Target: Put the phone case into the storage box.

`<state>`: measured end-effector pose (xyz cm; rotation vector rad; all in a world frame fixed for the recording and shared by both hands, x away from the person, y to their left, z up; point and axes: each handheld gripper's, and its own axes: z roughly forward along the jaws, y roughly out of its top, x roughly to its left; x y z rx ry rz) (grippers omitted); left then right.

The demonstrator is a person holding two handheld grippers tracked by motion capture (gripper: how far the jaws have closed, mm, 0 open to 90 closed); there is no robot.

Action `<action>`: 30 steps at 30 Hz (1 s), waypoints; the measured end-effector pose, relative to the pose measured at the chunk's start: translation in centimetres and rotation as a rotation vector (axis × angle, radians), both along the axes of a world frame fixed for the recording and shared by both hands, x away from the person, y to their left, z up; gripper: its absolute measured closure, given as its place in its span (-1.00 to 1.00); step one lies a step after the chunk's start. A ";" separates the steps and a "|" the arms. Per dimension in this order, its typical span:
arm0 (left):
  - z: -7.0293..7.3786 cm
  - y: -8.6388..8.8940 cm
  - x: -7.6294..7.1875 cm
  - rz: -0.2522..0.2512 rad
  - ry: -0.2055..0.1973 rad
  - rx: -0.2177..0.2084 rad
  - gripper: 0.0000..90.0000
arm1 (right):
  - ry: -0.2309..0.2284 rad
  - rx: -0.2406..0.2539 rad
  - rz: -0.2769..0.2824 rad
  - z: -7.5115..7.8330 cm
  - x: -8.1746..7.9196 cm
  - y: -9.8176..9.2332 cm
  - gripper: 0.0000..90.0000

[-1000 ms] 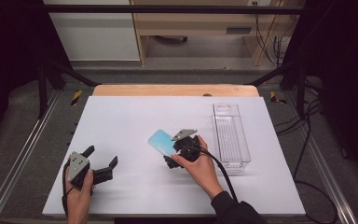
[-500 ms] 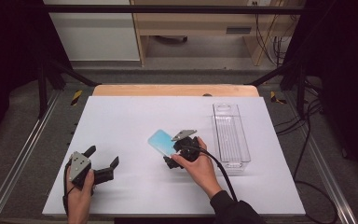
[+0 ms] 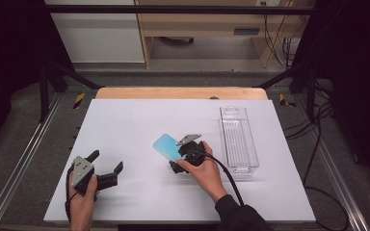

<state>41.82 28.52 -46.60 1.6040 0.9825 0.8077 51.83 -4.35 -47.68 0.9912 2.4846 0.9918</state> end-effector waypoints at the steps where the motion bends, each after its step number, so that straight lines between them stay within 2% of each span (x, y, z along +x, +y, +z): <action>1: 0.0 0.0 0.0 0.000 0.000 0.001 -0.95 | 0.000 -0.003 -0.002 0.0 0.0 0.0 -0.84; 7: 0.0 0.0 0.0 -0.001 0.000 0.001 -0.95 | 0.018 -0.033 -0.008 -0.6 0.3 -0.1 -0.83; 11: 0.0 -0.1 0.1 -0.002 0.001 0.002 -0.95 | 0.019 -0.030 -0.010 -0.8 0.2 -0.1 -0.84; 16: -0.1 -0.1 0.1 -0.003 0.004 0.005 -0.95 | 0.009 -0.011 -0.022 -1.0 0.0 -0.2 -0.82; 20: 0.0 -0.1 -0.1 -0.002 0.001 0.003 -0.95 | -0.008 0.010 -0.033 -1.0 -0.1 -0.6 -0.65; 22: 0.0 -0.2 -0.2 -0.002 0.000 0.003 -0.95 | -0.008 0.020 -0.028 -1.0 -0.1 -0.8 -0.64; 30: 0.0 -0.1 -0.2 0.002 -0.003 0.001 -0.95 | 0.015 -0.016 -0.026 -0.6 0.0 -0.5 -0.61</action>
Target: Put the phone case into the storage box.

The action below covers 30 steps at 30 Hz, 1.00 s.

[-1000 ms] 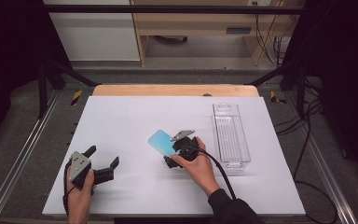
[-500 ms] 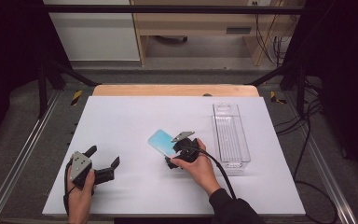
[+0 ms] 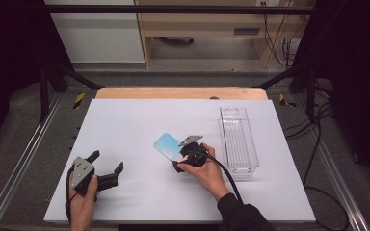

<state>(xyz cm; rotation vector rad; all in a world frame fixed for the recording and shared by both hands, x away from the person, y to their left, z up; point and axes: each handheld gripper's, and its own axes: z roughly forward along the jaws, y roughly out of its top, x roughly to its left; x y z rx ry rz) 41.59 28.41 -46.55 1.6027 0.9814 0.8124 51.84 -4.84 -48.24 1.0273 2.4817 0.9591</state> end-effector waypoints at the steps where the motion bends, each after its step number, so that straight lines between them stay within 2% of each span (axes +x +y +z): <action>1: 0.0 0.0 0.0 0.000 0.000 -0.001 -0.95 | 0.004 -0.003 0.000 0.1 0.0 0.0 -0.61; 9: 0.0 0.0 0.0 -0.001 -0.005 0.001 -0.95 | 0.017 -0.016 0.019 0.4 -0.2 0.2 -0.61; 13: 0.1 0.0 0.0 -0.002 -0.006 0.000 -0.95 | 0.008 -0.035 0.041 1.0 -0.5 0.4 -0.60; 18: 0.1 -0.2 -0.1 -0.007 -0.009 0.008 -0.95 | -0.001 -0.042 0.054 2.0 -0.7 0.6 -0.60; 23: 0.1 -0.4 -0.1 -0.013 -0.009 0.014 -0.95 | 0.007 -0.048 0.115 3.0 -1.1 1.2 -0.60; 30: 0.2 -0.9 -0.2 -0.027 -0.014 0.026 -0.95 | -0.026 -0.085 0.140 5.2 -1.3 2.1 -0.60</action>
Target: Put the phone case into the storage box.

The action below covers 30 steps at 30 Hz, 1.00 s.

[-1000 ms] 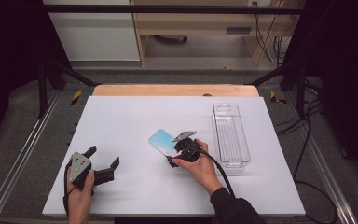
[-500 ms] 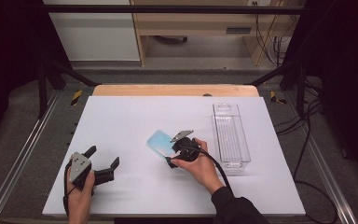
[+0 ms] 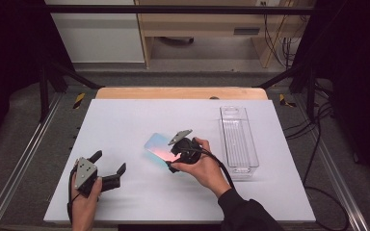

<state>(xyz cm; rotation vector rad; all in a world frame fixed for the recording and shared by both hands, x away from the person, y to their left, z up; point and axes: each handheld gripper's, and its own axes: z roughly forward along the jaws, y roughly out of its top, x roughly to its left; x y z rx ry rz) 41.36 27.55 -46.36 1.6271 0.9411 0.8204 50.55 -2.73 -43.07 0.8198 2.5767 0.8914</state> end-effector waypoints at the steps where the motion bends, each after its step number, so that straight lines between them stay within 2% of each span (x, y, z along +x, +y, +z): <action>1: 0.0 -0.1 0.0 -0.003 0.000 0.001 -0.95 | -0.002 0.002 -0.003 0.2 0.1 0.0 -0.60; 8: 0.1 -1.1 -0.1 -0.020 -0.009 0.026 -0.95 | -0.002 -0.016 -0.004 1.7 0.4 -0.2 -0.60; 17: 0.4 -3.4 -0.2 -0.050 -0.062 0.101 -0.95 | 0.007 -0.059 0.003 4.0 0.9 -0.7 -0.60; 19: 0.5 -3.9 -0.1 -0.054 -0.070 0.119 -0.95 | 0.011 -0.069 0.007 4.5 1.1 -0.8 -0.60; 22: 0.5 -4.3 -0.2 -0.050 -0.081 0.132 -0.95 | 0.036 -0.056 0.005 4.9 1.3 -1.0 -0.60; 26: 0.8 -4.7 -0.2 -0.044 -0.101 0.142 -0.96 | 0.044 -0.072 0.004 5.4 1.4 -1.4 -0.60; 30: 1.2 -5.3 0.0 -0.008 -0.116 0.117 -0.99 | 0.039 -0.085 0.006 6.1 1.3 -1.9 -0.60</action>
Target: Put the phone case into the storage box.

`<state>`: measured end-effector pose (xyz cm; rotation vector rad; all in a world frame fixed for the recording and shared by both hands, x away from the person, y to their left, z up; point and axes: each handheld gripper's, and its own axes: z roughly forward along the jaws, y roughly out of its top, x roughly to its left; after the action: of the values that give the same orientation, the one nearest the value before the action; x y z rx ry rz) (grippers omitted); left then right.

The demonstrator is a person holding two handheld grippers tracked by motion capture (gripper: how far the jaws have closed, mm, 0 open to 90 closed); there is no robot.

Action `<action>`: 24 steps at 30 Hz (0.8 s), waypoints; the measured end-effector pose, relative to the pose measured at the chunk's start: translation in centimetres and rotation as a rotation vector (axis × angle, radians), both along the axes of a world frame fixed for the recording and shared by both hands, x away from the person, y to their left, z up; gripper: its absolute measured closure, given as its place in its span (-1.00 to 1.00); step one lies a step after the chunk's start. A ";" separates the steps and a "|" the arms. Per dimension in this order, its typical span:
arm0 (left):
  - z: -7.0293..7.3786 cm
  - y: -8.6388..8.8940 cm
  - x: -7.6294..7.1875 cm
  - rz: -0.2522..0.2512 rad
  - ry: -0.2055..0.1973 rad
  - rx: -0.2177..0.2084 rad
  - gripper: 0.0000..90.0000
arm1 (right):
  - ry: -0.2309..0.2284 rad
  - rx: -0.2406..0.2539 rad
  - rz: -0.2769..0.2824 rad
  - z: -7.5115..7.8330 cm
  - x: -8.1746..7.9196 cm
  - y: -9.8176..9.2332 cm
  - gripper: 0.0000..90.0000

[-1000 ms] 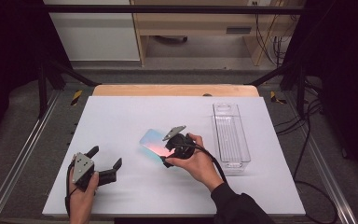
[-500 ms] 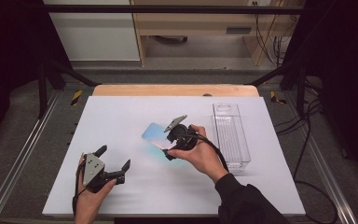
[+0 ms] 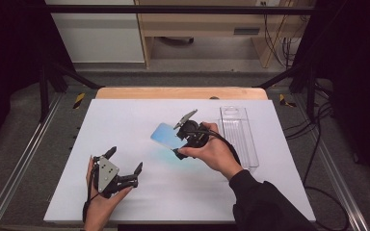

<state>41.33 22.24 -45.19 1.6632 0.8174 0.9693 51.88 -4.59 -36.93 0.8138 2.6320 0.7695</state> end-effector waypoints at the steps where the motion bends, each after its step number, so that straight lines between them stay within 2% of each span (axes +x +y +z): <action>1: 0.1 -0.2 0.0 -0.002 -0.008 0.006 -0.98 | 0.003 0.000 -0.002 0.1 0.0 -0.1 -0.60; 6: 0.3 -1.0 0.2 -0.023 -0.027 0.029 -0.99 | 0.002 -0.013 -0.002 1.1 -0.2 -0.6 -0.60; 9: 0.6 -1.7 0.4 -0.035 -0.055 0.055 -0.97 | -0.001 -0.022 -0.005 1.5 -0.3 -0.9 -0.60; 10: 0.6 -2.0 0.4 -0.034 -0.051 0.056 -0.97 | -0.003 -0.024 0.000 1.6 -0.3 -0.9 -0.60; 13: 1.1 -3.2 1.0 -0.054 -0.083 0.096 -0.95 | -0.007 -0.030 -0.007 2.0 -0.3 -1.1 -0.60; 15: 1.3 -3.9 1.4 -0.063 -0.088 0.112 -0.94 | -0.009 -0.034 -0.006 2.4 -0.2 -1.2 -0.60; 18: 1.0 -4.5 1.6 -0.066 -0.099 0.113 -0.94 | -0.005 -0.041 -0.006 2.6 -0.1 -1.4 -0.60; 19: 0.9 -4.6 1.6 -0.066 -0.106 0.125 -0.94 | 0.002 -0.039 -0.004 2.7 -0.1 -1.3 -0.60; 21: 0.7 -4.6 1.4 -0.065 -0.116 0.174 -0.94 | 0.006 -0.043 -0.002 2.7 -0.1 -1.2 -0.60; 24: 0.4 -4.4 1.2 -0.055 -0.125 0.186 -0.93 | 0.009 -0.047 0.004 2.6 0.0 -0.8 -0.60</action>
<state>42.49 17.86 -44.79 1.7533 0.6096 1.1263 51.85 -5.39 -34.28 0.8013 2.6501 0.7045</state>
